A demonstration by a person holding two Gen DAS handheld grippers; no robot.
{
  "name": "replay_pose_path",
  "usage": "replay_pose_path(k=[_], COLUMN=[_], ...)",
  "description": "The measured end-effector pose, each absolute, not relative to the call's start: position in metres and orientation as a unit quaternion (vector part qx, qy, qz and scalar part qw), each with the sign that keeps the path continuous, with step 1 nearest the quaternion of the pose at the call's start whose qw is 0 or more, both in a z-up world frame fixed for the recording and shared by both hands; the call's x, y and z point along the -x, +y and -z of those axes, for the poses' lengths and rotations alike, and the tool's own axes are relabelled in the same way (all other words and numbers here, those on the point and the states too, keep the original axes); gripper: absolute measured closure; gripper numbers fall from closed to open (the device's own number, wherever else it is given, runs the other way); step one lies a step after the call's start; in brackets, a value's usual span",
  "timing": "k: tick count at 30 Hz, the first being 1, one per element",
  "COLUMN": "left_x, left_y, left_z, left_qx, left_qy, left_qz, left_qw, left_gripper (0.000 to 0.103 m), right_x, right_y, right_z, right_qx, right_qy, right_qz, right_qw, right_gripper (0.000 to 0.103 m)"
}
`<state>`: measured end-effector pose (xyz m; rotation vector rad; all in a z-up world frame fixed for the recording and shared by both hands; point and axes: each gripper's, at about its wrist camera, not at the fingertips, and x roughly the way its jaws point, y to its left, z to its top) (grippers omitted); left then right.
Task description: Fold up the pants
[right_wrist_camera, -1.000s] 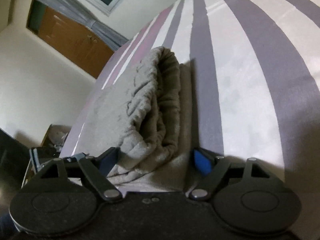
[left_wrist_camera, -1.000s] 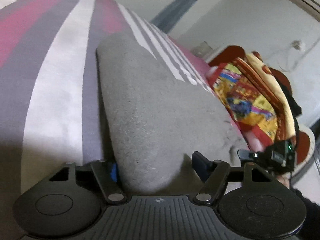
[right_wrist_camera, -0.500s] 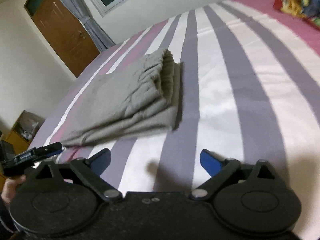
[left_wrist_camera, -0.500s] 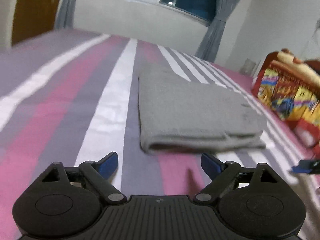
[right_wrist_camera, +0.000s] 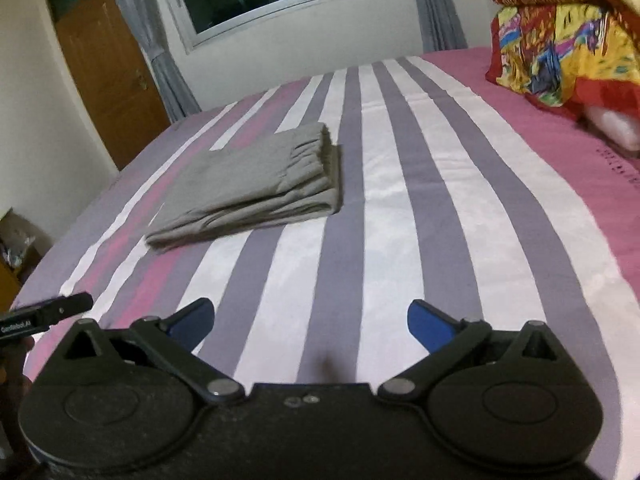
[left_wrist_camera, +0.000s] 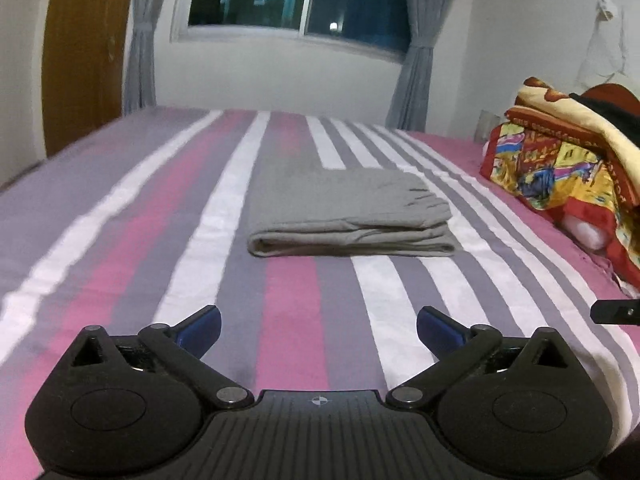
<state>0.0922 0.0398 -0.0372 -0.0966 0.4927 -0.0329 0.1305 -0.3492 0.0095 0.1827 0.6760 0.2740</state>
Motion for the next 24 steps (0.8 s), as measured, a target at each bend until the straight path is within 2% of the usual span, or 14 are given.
replay_pose_path(k=[12, 24], left_x=[0.004, 0.035], left_y=[0.03, 0.04], left_z=[-0.009, -0.024], left_qx=[0.044, 0.05], left_qy=[0.207, 0.186], left_qz=[0.012, 0.01], left_qw=[0.977, 0.981], left_gripper=[0.0, 0.0], right_x=[-0.039, -0.008], right_y=[-0.318, -0.285], right_z=[-0.051, -0.071], right_qx=[-0.049, -0.005], right_qy=[0.275, 0.238], right_qz=[-0.116, -0.13], right_qw=[0.953, 0.963], right_gripper=[0.0, 0.0])
